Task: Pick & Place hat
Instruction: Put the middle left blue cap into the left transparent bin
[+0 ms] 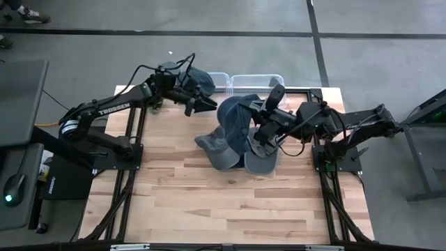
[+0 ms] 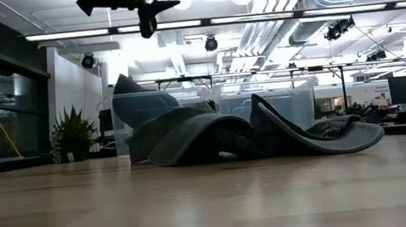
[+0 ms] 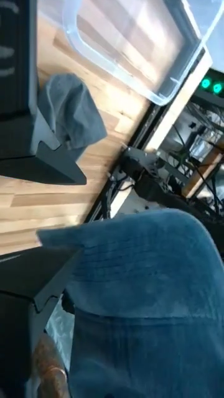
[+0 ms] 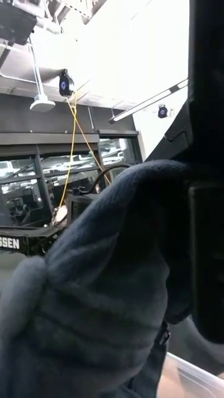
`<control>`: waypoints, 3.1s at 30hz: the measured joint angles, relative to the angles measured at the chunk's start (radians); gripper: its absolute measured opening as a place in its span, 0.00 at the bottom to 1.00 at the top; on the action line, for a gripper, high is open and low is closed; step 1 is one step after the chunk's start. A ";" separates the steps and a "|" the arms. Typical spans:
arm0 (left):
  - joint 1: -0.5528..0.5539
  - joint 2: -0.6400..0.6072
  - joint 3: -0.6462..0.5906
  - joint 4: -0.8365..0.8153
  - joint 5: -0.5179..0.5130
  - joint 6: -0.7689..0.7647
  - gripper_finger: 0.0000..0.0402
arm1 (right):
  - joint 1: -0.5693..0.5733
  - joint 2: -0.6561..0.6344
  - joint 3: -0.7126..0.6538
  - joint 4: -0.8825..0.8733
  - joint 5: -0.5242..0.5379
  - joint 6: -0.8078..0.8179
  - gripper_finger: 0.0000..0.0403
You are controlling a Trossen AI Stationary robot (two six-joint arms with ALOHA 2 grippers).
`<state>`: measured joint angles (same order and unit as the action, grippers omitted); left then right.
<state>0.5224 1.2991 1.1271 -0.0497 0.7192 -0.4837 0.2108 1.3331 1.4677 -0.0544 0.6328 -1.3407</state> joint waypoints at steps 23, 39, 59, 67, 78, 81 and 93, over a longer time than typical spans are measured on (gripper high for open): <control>-0.083 0.016 0.000 0.086 -0.003 0.004 0.41 | 0.000 0.000 0.000 0.016 0.005 -0.030 0.00; -0.163 0.073 0.000 0.247 -0.028 -0.030 0.41 | -0.001 0.000 0.000 -0.040 0.079 -0.013 0.00; -0.192 0.073 0.000 0.388 -0.084 -0.075 0.40 | -0.043 0.001 0.000 -0.029 0.090 -0.003 0.00; -0.196 0.073 0.000 0.387 -0.150 -0.063 0.07 | -0.063 0.001 0.000 -0.036 0.105 0.013 0.00; -0.195 0.072 0.002 0.359 -0.176 -0.057 0.02 | -0.063 0.001 -0.001 -0.035 0.105 0.060 0.08; -0.196 0.072 0.002 0.353 -0.176 -0.047 0.02 | -0.063 0.001 -0.001 -0.033 0.102 0.061 0.15; -0.178 0.072 0.001 0.314 -0.188 -0.034 0.01 | -0.062 -0.008 -0.001 -0.045 0.425 0.017 0.48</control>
<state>0.3446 1.3714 1.1282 0.2642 0.5310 -0.5177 0.1486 1.3250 1.4670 -0.0992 1.0574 -1.3236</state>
